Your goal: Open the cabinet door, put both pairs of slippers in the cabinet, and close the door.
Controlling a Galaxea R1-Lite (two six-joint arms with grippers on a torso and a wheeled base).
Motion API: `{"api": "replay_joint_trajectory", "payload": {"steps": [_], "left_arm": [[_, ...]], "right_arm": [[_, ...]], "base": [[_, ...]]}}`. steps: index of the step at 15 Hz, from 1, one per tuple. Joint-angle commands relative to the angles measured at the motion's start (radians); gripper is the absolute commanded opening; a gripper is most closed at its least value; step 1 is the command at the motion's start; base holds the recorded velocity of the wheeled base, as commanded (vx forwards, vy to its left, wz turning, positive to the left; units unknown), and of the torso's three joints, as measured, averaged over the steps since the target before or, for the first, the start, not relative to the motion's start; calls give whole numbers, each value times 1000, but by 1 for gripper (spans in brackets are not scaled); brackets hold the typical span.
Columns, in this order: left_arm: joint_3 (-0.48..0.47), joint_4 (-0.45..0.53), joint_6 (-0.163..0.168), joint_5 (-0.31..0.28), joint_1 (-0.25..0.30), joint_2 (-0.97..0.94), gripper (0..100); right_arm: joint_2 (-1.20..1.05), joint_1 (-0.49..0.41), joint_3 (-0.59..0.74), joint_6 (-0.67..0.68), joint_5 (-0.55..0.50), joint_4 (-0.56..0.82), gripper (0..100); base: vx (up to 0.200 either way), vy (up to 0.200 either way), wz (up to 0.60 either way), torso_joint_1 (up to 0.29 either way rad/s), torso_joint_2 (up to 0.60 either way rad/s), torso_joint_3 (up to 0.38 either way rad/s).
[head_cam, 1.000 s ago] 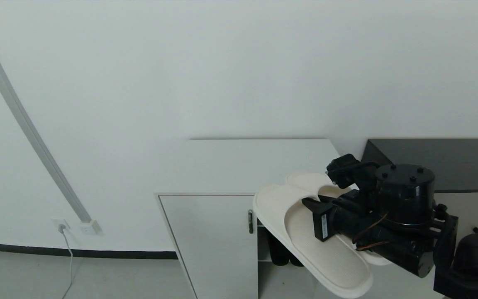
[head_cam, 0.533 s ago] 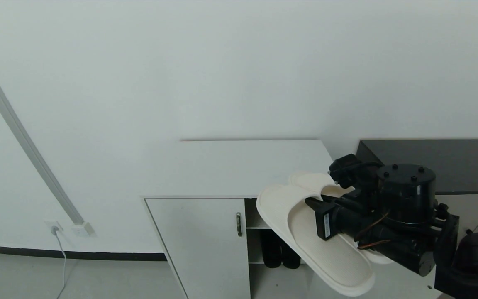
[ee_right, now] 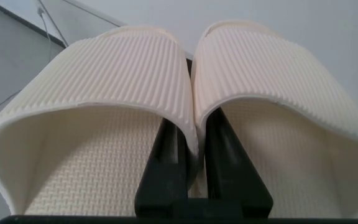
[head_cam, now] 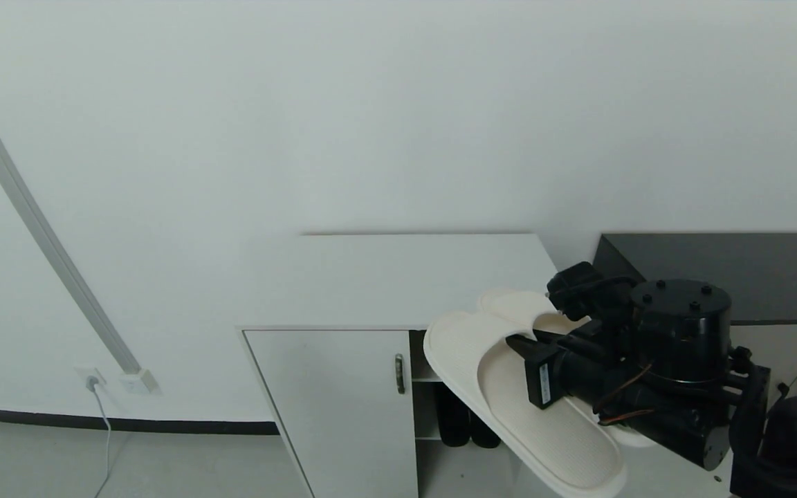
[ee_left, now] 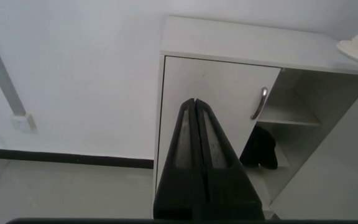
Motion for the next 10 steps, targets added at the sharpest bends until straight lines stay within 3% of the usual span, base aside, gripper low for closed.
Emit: {"api": "replay_joint_trajectory", "payload": {"steps": [1, 5, 10], "left_arm": [[0, 0, 0, 0, 0, 0, 0], [0, 0, 0, 0, 0, 0, 0], [0, 0, 0, 0, 0, 0, 0]], "right_arm": [[-16, 21, 14, -1, -1, -3, 0], [-54, 44, 58, 0, -1, -3, 0], [-52, 46, 70, 0, -2, -3, 0]], "base": [[0, 0, 0, 0, 0, 0], [0, 0, 0, -126, 287, 157], [0, 0, 0, -199, 455, 255]]}}
